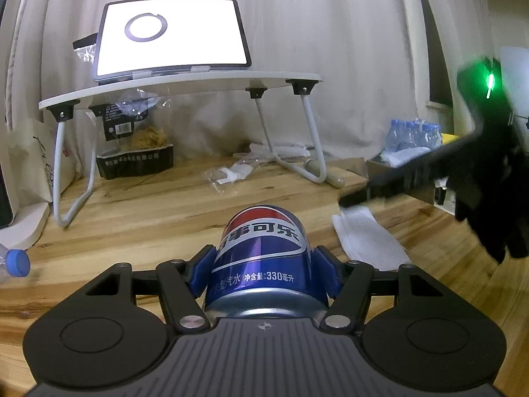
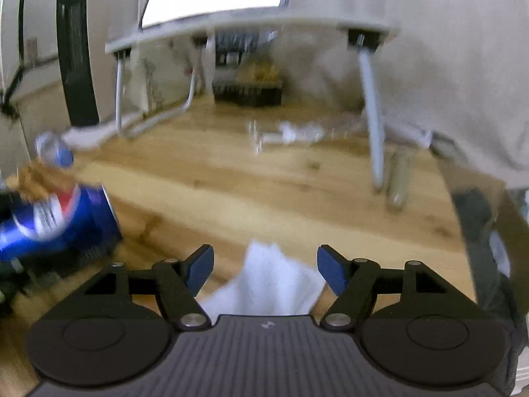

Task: Clean container
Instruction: 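Drop the tissue onto the table with the right gripper, then grasp the can with the right gripper while the left keeps holding it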

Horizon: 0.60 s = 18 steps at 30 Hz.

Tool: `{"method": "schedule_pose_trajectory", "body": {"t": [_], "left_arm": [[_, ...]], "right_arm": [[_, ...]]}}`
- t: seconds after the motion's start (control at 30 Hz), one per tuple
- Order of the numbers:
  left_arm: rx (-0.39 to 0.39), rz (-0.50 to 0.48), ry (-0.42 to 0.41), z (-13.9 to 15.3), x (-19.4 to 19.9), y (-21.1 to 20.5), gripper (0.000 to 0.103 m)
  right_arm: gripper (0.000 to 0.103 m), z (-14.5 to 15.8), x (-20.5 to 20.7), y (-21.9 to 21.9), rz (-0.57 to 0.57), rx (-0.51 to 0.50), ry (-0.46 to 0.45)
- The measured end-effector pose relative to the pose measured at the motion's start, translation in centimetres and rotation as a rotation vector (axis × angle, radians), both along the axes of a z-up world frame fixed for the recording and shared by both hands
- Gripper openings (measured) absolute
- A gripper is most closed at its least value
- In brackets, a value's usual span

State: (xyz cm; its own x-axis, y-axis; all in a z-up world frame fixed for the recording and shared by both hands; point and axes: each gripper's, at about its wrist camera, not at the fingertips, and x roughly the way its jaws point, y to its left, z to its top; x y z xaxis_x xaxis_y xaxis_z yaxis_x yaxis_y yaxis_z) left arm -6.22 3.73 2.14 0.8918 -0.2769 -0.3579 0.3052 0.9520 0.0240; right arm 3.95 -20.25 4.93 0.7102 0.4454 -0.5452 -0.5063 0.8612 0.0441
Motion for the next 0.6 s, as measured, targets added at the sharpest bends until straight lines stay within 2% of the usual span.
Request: {"method": "schedule_pose_trajectory", "body": {"t": [0.1,0.23,0.3,0.37,0.43,0.5,0.53,0.57,0.6], "left_arm": [[0.015,0.002,-0.012,0.1,-0.2,-0.2,0.067],[0.154,0.032,-0.119,0.2,-1.4,-1.8,0.067],[0.227,0.026,-0.144,0.2,-1.8,-2.9,0.067],[0.309,0.016,-0.195,0.0,-2.6,-4.0,0.066],[0.343,0.012,-0.237,0.2,-3.3,-4.6,0.066],[0.273,0.019,-0.214,0.9,-3.2,-3.9,0.067],[0.211,0.019,-0.193,1.3,-3.0,-3.3,0.069],[0.141,0.016,-0.172,1.8,-2.9,-2.7,0.074],[0.028,0.006,-0.135,2.3,-2.6,-1.6,0.077]], "right_arm": [[0.086,1.7,-0.4,-0.1,0.044,0.216,0.119],[0.087,0.2,-0.7,1.0,0.123,0.510,0.386],[0.087,-0.9,-0.5,1.5,0.133,0.587,0.463],[0.087,-1.7,-0.7,2.2,0.142,0.620,0.497],[0.082,-2.2,-0.9,2.6,0.163,0.648,0.516],[0.080,-2.8,-0.9,2.4,0.175,0.711,0.535],[0.079,-3.1,-0.8,2.1,0.184,0.750,0.544],[0.078,-3.4,-0.7,1.8,0.192,0.791,0.553],[0.077,-3.6,-0.7,1.3,0.206,0.831,0.549]]}}
